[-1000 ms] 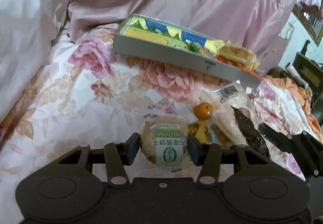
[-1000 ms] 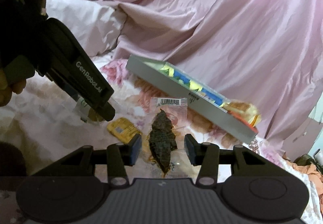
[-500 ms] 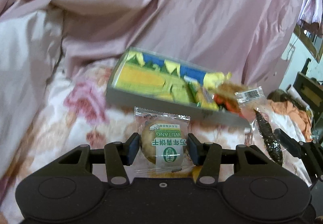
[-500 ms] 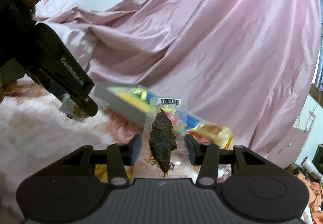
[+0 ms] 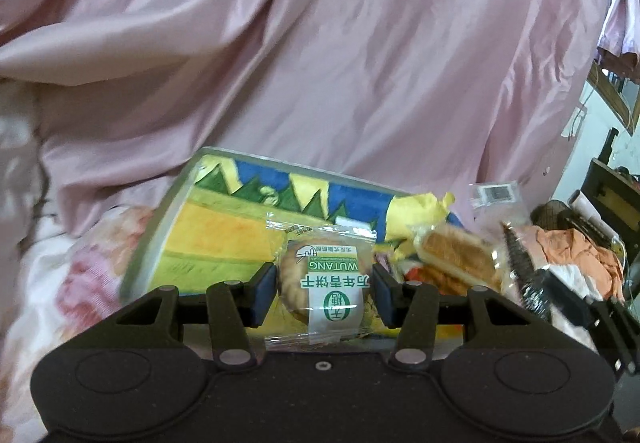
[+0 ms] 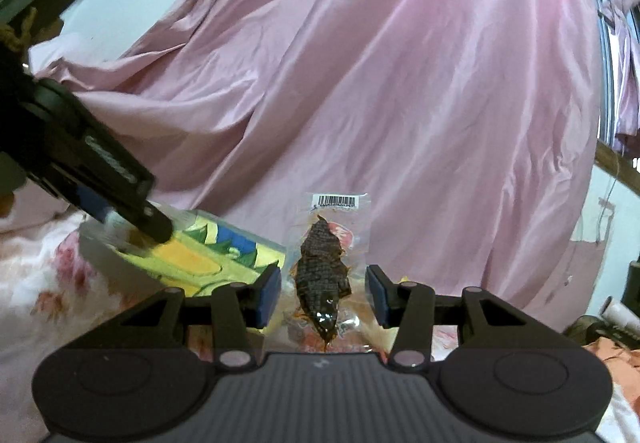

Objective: Organize snacks
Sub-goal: 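Carry the pastry and the fish pack over the grey tray, then open both tools to release the packs into the tray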

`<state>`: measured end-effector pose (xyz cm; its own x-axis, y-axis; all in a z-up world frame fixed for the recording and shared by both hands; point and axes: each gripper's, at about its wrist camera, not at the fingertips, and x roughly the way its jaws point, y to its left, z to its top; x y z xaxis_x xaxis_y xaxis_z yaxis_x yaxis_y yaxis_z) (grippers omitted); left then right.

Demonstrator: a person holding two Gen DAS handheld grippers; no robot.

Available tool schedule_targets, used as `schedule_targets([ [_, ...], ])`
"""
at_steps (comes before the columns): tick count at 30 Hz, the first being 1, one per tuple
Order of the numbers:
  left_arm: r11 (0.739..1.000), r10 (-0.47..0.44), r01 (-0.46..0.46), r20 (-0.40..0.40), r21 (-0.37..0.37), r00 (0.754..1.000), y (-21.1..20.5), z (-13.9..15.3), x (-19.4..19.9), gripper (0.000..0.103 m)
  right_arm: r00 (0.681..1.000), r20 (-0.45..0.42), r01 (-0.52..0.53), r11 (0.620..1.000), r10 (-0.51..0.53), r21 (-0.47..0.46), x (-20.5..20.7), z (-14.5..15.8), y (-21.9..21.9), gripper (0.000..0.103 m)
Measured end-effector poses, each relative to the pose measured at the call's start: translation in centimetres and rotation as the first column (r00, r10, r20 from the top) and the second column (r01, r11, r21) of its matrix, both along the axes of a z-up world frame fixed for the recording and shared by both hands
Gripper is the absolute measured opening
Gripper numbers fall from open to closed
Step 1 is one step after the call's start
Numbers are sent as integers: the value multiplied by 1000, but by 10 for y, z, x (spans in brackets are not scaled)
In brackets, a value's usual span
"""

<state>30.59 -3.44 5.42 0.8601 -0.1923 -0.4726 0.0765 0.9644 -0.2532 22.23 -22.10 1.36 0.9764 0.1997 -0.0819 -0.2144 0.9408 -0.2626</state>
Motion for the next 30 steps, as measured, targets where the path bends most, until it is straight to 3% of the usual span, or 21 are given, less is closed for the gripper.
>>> schedule_targets([
  [6,1000,3,-3,-16,6,1000,-11,-5,42,53,999,-22,-42,998,43,39,38,1,-1,51],
  [13,1000,13,-12,-49,29,999,-12,-18,62,53,996,-74,-50,997,55,64,68,-10,-1,51],
  [20,999,19,-16,-78,41,997,-9,-33,65,53,984,-161,-69,994,81,80,87,-21,1,51],
  [27,1000,7,-7,-94,4,996,-6,-39,64,53,973,-201,-93,991,110,95,92,-23,5,52],
  [30,1000,26,-28,-98,-12,995,-4,-40,63,60,971,-213,-93,991,111,94,93,-23,7,52],
])
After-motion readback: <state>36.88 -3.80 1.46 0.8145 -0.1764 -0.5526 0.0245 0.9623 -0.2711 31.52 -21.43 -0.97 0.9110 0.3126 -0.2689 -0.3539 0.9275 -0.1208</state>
